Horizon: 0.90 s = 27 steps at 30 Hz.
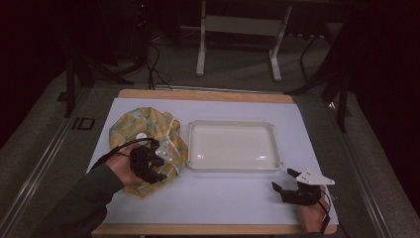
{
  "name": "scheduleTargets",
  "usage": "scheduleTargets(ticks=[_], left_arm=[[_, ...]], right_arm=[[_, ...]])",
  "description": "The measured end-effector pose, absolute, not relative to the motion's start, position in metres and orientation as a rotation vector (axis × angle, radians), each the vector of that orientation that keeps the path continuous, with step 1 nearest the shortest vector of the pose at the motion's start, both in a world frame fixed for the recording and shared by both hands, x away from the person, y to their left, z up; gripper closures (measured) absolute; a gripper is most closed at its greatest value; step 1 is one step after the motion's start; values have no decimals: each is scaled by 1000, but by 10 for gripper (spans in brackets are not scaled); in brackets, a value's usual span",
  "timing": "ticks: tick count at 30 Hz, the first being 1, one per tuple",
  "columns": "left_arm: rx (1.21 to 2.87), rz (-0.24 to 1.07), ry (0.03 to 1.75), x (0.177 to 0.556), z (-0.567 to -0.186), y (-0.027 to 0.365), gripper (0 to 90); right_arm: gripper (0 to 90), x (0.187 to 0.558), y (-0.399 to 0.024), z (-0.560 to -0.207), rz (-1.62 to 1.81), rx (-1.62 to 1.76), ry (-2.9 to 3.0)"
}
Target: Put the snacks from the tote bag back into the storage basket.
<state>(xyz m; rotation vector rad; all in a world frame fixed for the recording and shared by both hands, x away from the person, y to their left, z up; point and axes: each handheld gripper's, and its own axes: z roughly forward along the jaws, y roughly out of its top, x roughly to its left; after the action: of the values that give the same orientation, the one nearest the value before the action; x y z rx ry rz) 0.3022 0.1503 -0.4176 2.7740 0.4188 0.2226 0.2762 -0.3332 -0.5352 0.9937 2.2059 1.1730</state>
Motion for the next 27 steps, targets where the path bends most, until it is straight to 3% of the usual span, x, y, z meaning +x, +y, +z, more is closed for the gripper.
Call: scheduleTargets(ticks=[27], left_arm=[[2806,262,402,325,-381,146,538]], right_arm=[[180,276,-333,-535,1170,990,2208]])
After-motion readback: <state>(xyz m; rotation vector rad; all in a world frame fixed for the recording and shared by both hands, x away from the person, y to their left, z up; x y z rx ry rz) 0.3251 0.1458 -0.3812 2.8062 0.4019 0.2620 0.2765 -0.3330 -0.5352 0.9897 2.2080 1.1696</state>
